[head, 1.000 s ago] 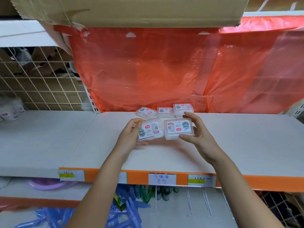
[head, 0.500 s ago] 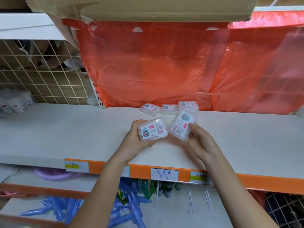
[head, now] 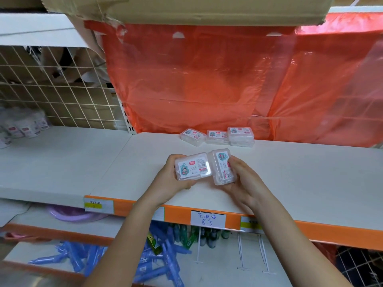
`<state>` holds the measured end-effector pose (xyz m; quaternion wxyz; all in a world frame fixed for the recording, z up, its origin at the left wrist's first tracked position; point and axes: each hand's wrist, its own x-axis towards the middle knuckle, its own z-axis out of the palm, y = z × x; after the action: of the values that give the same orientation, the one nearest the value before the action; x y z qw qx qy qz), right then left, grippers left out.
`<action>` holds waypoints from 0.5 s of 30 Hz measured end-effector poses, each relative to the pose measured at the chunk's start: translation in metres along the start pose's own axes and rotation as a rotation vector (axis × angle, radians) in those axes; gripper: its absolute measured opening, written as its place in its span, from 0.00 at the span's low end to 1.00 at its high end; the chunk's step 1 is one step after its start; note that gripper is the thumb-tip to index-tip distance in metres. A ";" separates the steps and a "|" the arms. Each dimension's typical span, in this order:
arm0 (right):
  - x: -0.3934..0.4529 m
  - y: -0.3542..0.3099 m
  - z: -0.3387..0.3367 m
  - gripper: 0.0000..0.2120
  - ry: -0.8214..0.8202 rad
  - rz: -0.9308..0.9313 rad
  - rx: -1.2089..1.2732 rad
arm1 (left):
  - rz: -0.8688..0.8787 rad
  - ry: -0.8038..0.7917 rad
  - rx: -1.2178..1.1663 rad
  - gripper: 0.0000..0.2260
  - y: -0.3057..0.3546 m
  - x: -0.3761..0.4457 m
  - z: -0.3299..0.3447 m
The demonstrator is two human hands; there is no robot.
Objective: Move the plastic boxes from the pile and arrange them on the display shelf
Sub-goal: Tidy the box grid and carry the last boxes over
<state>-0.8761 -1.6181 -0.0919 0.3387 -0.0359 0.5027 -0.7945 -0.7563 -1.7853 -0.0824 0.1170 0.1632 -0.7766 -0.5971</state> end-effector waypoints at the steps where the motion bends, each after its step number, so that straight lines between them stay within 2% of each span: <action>1: 0.000 0.001 0.000 0.10 -0.020 -0.009 -0.023 | -0.007 0.007 -0.004 0.26 -0.001 0.000 0.000; 6: -0.002 0.006 0.009 0.25 -0.134 -0.051 -0.208 | -0.030 0.044 0.006 0.25 -0.007 -0.001 -0.006; 11: 0.009 0.005 0.023 0.30 -0.116 -0.194 -0.538 | -0.014 0.097 0.264 0.25 -0.013 -0.007 -0.039; 15: 0.021 0.005 0.048 0.30 -0.219 -0.265 -0.798 | -0.017 0.146 0.376 0.25 -0.019 -0.019 -0.081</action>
<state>-0.8706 -1.6685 -0.0783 0.2449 -0.3125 0.7227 -0.5658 -0.7062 -1.8544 -0.0794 0.1352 0.2314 -0.8626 -0.4291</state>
